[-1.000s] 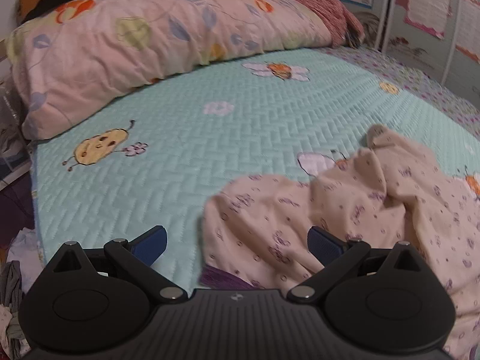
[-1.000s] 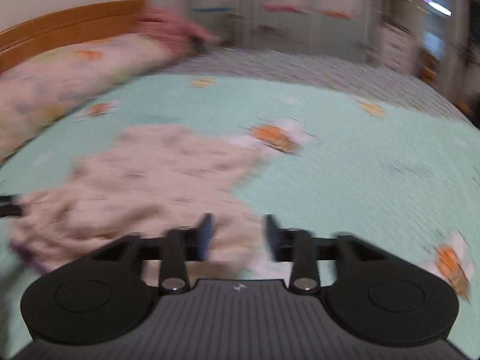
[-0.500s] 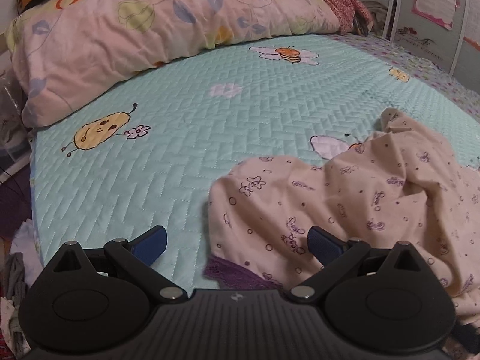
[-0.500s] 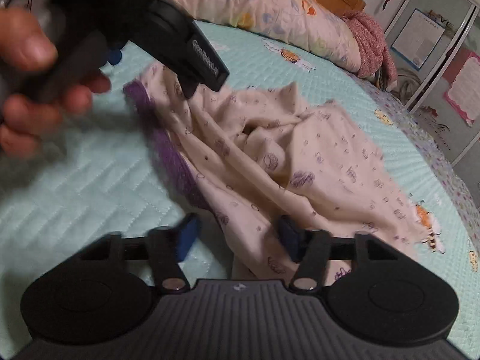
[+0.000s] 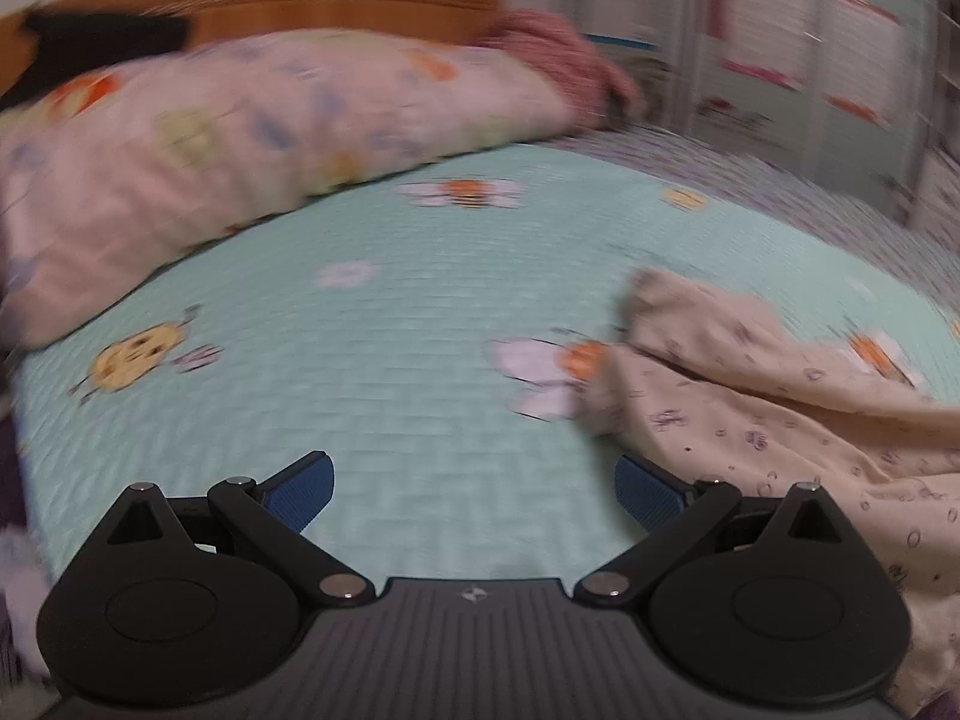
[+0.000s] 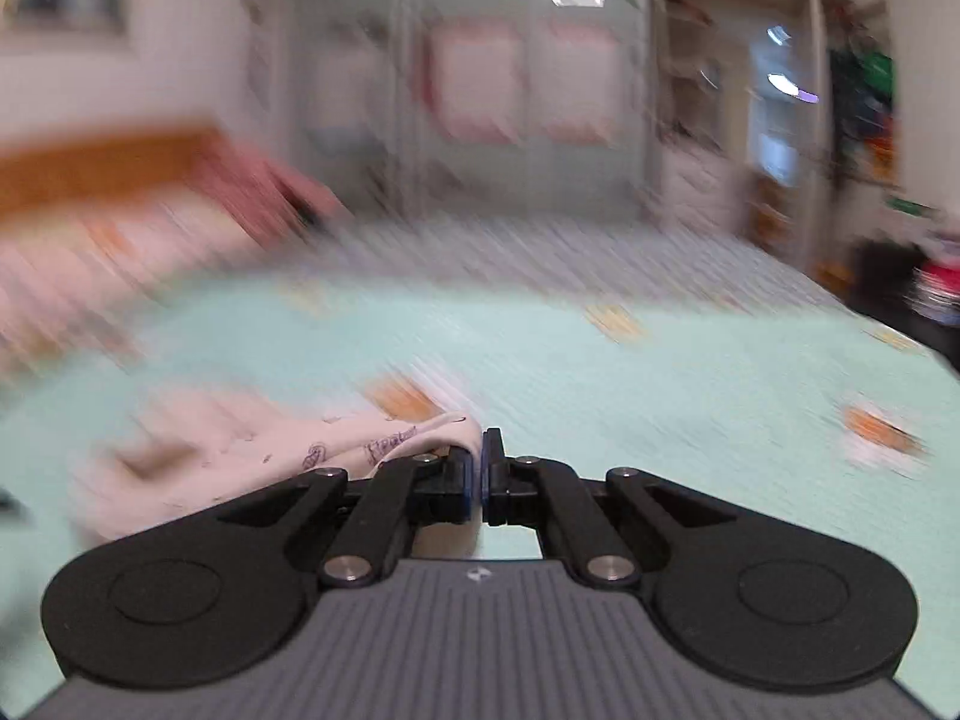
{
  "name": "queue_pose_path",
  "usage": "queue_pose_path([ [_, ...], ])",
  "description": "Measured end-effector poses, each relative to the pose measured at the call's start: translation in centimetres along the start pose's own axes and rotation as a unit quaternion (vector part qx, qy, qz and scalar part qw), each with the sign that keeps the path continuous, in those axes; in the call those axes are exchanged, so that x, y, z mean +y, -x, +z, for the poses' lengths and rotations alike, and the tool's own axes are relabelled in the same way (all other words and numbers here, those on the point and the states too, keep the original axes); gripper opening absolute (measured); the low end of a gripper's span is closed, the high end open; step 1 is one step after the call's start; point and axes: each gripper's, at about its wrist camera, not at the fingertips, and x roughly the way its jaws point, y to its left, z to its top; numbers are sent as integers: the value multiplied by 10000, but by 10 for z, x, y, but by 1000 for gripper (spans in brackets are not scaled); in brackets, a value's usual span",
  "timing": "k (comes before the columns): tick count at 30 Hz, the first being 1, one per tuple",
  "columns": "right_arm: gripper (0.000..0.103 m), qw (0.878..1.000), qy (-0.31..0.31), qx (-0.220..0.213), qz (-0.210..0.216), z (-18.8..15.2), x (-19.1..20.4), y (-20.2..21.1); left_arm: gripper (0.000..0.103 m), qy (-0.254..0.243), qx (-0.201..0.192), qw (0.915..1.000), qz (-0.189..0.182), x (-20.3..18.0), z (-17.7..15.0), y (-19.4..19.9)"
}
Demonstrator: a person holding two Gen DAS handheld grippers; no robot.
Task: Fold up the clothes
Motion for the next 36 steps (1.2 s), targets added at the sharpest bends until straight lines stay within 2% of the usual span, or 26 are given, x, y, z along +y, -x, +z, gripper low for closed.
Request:
queue_pose_path([
  [2, 13, 9948, 189, 976, -209, -23, -14, -21, 103, -357, 52, 9991, -199, -19, -6, 1],
  [3, 20, 9930, 27, 1174, -130, -34, -20, -19, 103, -539, 80, 9981, -298, -28, -10, 2],
  [5, 25, 9945, -73, 1024, 198, -42, -17, 3, 103, -827, 163, 9954, -450, -42, -17, 0],
  [6, 31, 9953, -71, 893, 375, -45, -12, 15, 103, -868, 243, 9949, -461, -45, -20, -3],
  [7, 45, 9960, -8, 706, 548, -46, -7, 26, 103, -917, 303, 9943, -442, -47, -23, -6],
  [8, 54, 9962, 158, 465, 726, -43, 3, 34, 103, -973, 344, 9939, -397, -48, -27, -9],
  [9, 70, 9945, 418, 224, 929, -43, 17, 42, 103, -1026, 362, 9935, -348, -49, -29, -11],
  [10, 77, 9909, 752, -12, 1118, -42, 30, 48, 103, -1066, 351, 9932, -299, -49, -31, -11],
  [12, 77, 9787, 1416, -404, 1433, -40, 61, 52, 103, -991, 321, 9944, -196, -46, -30, -12],
  [14, 78, 9640, 1926, -579, 1742, -40, 89, 52, 103, -871, 293, 9957, -89, -42, -28, -12],
  [17, 78, 9457, 2483, -327, 2072, -43, 130, 21, 103, -657, 249, 9975, 73, -35, -25, -12],
  [20, 74, 9340, 2759, 105, 2266, -50, 161, -9, 103, -326, 276, 9990, 157, -24, -20, -14],
  [21, 62, 9333, 2736, 289, 2309, -52, 165, -17, 103, -297, 297, 9990, 162, -22, -20, -15],
  [22, 43, 9322, 2712, 473, 2351, -54, 169, -25, 103, -267, 319, 9990, 167, -21, -20, -15],
  [23, 2, 9338, 2584, 602, 2401, -54, 169, -31, 103, -296, 331, 9988, 189, -22, -20, -15],
  [25, 0, 9430, 2134, 695, 2456, -49, 159, -36, 103, -532, 318, 9976, 308, -30, -23, -12],
  [29, 0, 9713, 1311, 315, 1958, -25, 115, -26, 103, -1119, 232, 9923, 477, -52, -31, 0],
  [32, 0, 9837, 767, 207, 1614, -7, 70, -20, 103, -1284, 368, 9906, 311, -67, -34, 11],
  [36, 0, 9933, 403, -26, 1081, -5, 14, 3, 103, -1406, 497, 9888, 65, -82, -40, 28],
])
